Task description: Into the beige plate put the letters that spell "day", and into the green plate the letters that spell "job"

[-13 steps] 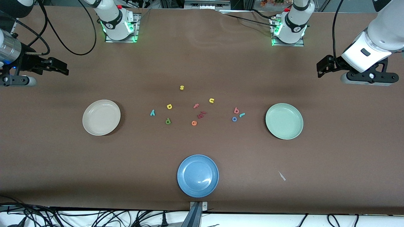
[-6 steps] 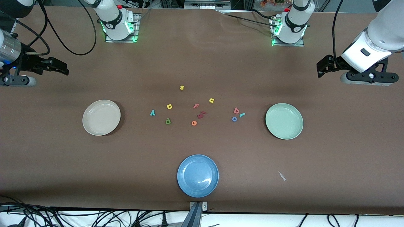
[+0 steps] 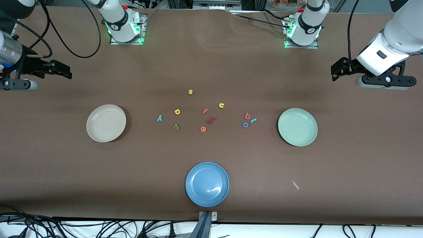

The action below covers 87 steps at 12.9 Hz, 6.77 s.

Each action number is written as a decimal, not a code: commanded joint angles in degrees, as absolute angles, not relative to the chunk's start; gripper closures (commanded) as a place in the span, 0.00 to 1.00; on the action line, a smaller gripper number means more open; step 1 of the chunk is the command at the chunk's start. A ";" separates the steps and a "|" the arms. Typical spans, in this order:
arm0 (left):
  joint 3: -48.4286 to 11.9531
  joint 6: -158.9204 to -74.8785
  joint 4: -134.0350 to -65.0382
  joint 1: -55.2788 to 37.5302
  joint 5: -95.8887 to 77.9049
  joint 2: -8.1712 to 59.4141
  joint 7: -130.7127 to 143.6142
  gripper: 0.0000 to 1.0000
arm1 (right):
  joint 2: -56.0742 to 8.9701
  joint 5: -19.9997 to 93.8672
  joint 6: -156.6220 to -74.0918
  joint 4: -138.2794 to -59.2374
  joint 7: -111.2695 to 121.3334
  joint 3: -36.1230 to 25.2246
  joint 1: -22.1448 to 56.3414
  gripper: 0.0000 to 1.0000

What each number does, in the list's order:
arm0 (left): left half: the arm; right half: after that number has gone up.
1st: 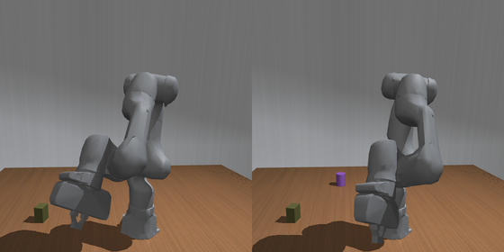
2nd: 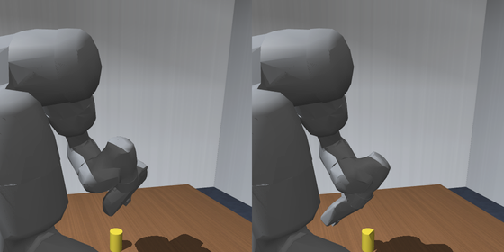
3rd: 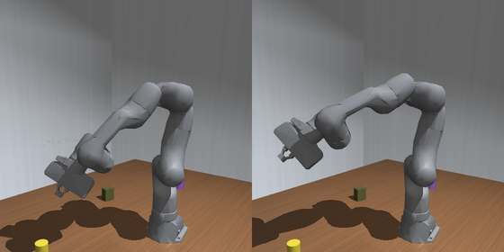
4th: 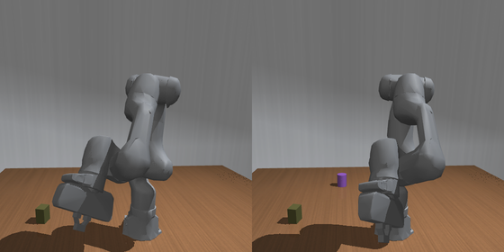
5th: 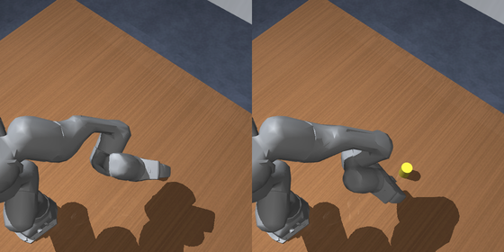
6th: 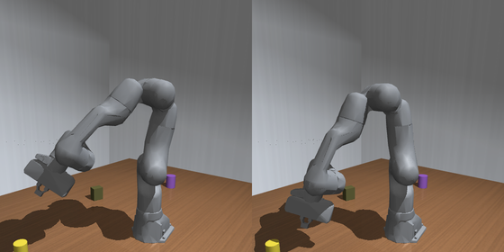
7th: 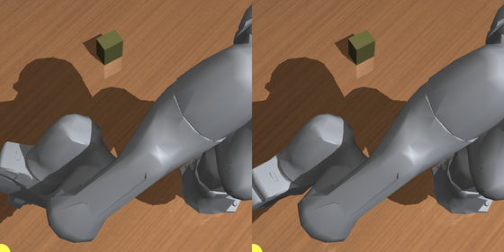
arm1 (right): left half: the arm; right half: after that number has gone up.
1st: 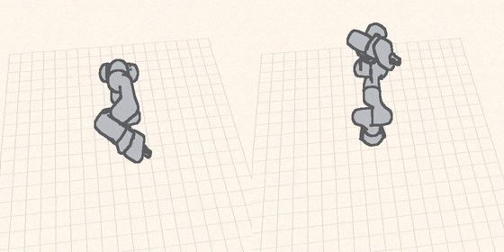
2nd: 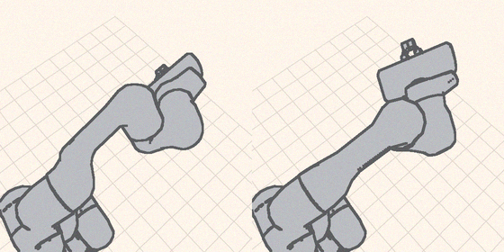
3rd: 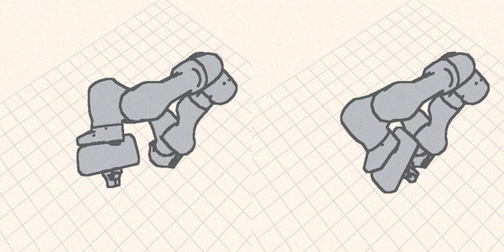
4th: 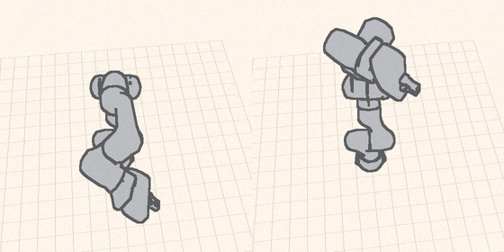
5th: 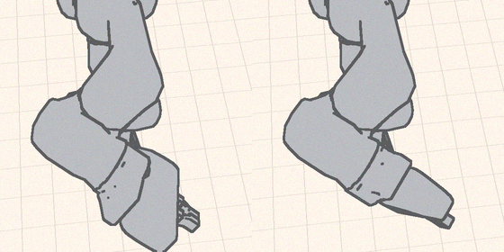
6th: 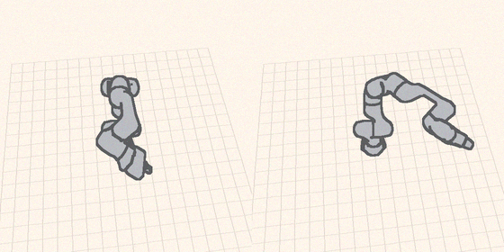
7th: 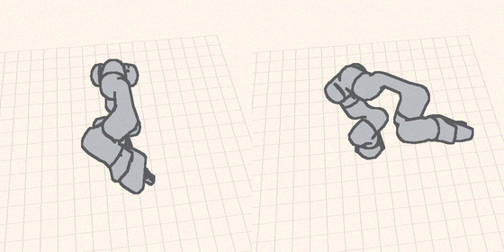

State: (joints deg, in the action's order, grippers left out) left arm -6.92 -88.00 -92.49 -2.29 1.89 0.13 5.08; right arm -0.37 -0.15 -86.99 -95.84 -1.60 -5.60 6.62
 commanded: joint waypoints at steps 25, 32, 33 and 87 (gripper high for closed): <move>-9.41 -107.57 -89.65 -16.70 -3.69 30.14 -21.49 0.00 | -0.97 0.52 -85.69 -95.97 -1.67 -4.75 7.38 0.00; -9.58 -116.88 -90.62 -19.34 6.93 36.55 -38.21 0.22 | -3.77 1.05 -88.06 -96.68 -3.24 0.88 10.89 0.00; -9.58 -118.63 -90.70 -19.34 7.03 37.52 -40.76 0.29 | -4.30 1.32 -89.81 -97.38 -6.73 0.97 12.20 0.00; -17.56 -118.04 -102.31 -4.13 14.24 27.60 -38.56 0.00 | -27.96 1.41 -126.73 -108.53 -2.33 -5.25 17.75 1.00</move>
State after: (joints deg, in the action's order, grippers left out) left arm -14.58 -120.45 -102.82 -4.19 15.41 28.59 -46.63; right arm -30.65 0.66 -126.37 -104.74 -9.51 -2.63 17.91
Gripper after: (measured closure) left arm 0.004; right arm 0.749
